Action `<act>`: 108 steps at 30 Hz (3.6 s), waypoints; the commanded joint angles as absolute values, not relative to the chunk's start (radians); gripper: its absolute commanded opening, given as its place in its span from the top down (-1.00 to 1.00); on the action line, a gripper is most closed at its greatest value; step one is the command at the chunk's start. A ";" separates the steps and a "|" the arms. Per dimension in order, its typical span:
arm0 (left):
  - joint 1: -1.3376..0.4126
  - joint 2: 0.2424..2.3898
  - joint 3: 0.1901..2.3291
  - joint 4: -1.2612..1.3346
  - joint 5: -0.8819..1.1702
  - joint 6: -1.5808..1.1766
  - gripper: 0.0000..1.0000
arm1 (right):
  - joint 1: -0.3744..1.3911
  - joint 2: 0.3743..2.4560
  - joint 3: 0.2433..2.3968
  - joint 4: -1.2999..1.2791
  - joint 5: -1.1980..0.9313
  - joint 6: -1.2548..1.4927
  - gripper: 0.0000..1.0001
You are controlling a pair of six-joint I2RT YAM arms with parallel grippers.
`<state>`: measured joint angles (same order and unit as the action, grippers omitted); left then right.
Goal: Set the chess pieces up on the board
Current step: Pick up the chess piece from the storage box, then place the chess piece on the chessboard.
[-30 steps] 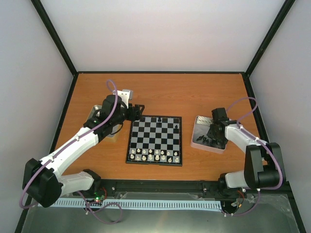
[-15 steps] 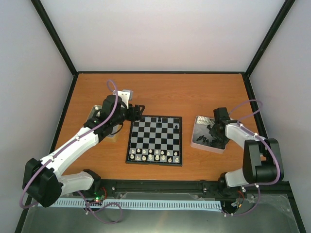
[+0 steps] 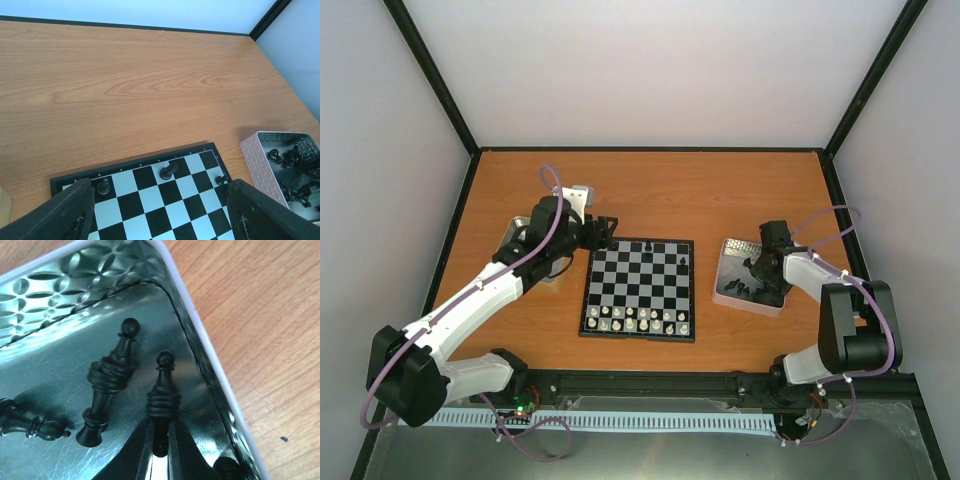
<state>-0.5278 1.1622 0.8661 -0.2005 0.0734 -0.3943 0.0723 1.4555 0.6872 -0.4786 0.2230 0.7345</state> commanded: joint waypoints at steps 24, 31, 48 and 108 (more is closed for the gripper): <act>-0.515 1.154 0.906 0.028 0.643 -0.671 -0.56 | 0.292 1.054 0.748 0.024 -1.108 0.340 0.94; -0.510 1.106 0.862 0.059 0.600 -0.683 -0.57 | 0.380 1.156 0.886 -0.203 -1.122 0.165 0.94; -0.511 1.178 0.830 0.208 0.927 -0.793 -0.08 | 0.505 1.253 0.971 -0.196 -1.066 0.140 0.95; -0.861 1.964 1.385 -0.401 -0.048 -0.462 0.98 | 0.215 1.112 0.815 -0.454 -0.257 0.453 0.94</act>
<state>-0.8494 1.9427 1.3403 -0.3645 -0.0093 -0.4393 0.2253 1.1309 0.8280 -0.4385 -0.2646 0.4461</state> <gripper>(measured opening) 0.073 0.059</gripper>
